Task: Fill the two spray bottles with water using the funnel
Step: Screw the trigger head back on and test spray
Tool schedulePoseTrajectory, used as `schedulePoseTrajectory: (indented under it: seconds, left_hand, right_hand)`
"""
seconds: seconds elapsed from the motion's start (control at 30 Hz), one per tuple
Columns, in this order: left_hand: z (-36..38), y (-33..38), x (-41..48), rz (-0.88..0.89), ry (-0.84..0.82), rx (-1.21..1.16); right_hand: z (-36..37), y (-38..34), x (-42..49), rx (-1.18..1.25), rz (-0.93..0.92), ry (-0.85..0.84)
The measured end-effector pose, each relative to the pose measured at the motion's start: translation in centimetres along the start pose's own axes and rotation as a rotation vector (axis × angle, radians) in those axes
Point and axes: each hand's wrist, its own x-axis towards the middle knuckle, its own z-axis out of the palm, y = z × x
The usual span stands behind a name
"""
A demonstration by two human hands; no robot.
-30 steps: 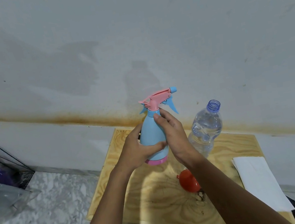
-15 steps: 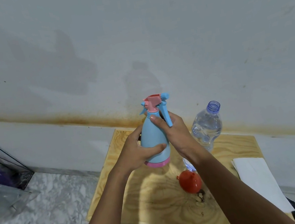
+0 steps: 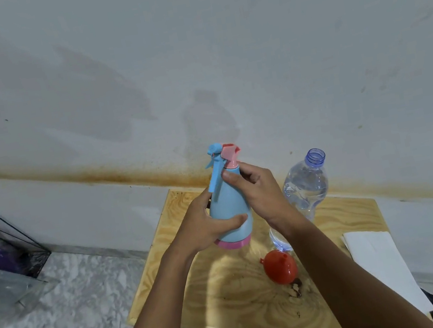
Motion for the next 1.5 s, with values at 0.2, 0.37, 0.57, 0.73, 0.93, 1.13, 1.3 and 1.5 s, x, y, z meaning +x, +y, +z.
schedulePoseTrajectory:
  seconds: [0.2, 0.37, 0.57, 0.73, 0.93, 1.13, 1.3, 1.5]
  left_hand:
    - [0.1, -0.1, 0.1, 0.006, 0.041, 0.007]
    - [-0.4, -0.3, 0.2, -0.039, -0.013, 0.009]
    - [1.0, -0.5, 0.3, -0.007, 0.001, -0.035]
    - [0.9, -1.2, 0.6, -0.022, 0.007, -0.015]
    - [1.1, -1.4, 1.0, -0.048, -0.034, -0.057]
    - [1.6, -2.4, 1.1, -0.074, -0.026, -0.082]
    - [2.0, -2.9, 1.3, -0.059, 0.028, -0.116]
    - [2.1, -2.8, 1.2, 0.01, 0.049, -0.077]
  right_hand:
    - [0.5, 0.7, -0.3, 0.016, 0.023, 0.05]
    - [-1.2, 0.2, 0.6, -0.047, 0.025, -0.134]
    - [0.3, 1.2, 0.3, -0.162, -0.07, 0.088]
    - [0.0, 1.7, 0.3, -0.112, -0.019, 0.065]
    - [0.2, 2.2, 0.4, -0.109, 0.009, 0.173]
    - [0.1, 2.5, 0.8, -0.113, 0.025, 0.184]
    - [0.4, 3.2, 1.3, -0.157, 0.046, 0.16]
    - [1.0, 3.9, 1.7, -0.165, -0.005, 0.268]
